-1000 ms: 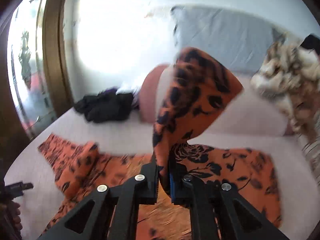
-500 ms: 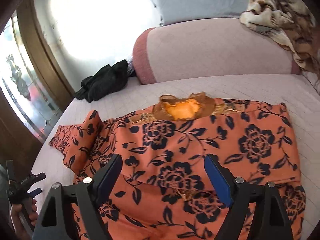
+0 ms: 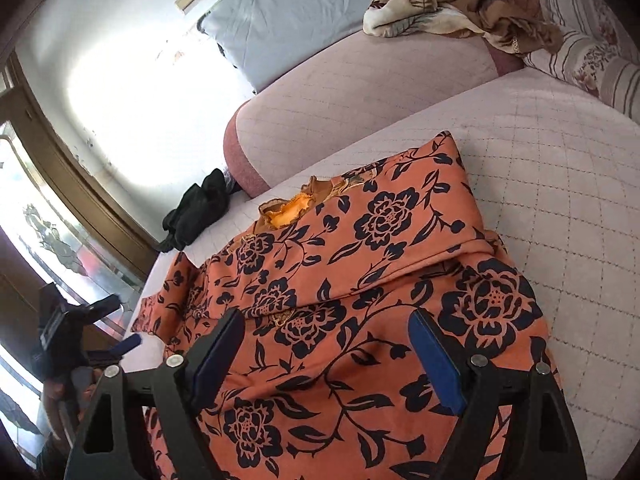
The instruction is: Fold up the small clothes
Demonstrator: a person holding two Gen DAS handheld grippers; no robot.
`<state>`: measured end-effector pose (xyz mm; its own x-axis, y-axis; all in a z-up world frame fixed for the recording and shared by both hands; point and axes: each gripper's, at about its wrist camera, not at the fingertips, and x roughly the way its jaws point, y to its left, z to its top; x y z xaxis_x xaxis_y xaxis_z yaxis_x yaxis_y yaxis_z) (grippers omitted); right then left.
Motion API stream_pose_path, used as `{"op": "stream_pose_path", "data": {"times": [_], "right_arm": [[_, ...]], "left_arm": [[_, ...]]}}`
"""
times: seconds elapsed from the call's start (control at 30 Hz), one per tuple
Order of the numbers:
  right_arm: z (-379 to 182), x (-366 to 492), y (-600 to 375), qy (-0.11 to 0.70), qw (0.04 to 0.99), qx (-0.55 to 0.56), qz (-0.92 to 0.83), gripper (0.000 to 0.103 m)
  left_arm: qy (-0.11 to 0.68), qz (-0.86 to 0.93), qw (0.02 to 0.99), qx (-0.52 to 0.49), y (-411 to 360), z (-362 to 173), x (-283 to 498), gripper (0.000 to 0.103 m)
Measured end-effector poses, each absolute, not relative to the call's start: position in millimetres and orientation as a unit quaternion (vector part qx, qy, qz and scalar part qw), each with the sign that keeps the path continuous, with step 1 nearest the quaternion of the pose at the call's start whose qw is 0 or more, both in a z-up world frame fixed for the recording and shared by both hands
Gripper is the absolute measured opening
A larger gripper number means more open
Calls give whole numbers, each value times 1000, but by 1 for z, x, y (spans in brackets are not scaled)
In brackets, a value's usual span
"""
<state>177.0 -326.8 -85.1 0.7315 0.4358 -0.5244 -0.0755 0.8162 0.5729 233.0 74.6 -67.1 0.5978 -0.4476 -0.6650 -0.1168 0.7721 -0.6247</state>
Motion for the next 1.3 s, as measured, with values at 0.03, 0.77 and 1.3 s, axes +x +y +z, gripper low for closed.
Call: {"op": "stream_pose_path", "data": {"times": [0.03, 0.77, 1.3], "right_arm": [[-86, 177, -328, 336, 890, 270, 148, 86], [-85, 185, -330, 337, 861, 327, 196, 86], [-94, 187, -342, 343, 864, 329, 164, 86]], "left_arm": [[447, -96, 822, -339, 74, -75, 245, 100], [501, 72, 791, -345, 87, -120, 293, 5], [477, 109, 840, -233, 65, -110, 241, 13]]}}
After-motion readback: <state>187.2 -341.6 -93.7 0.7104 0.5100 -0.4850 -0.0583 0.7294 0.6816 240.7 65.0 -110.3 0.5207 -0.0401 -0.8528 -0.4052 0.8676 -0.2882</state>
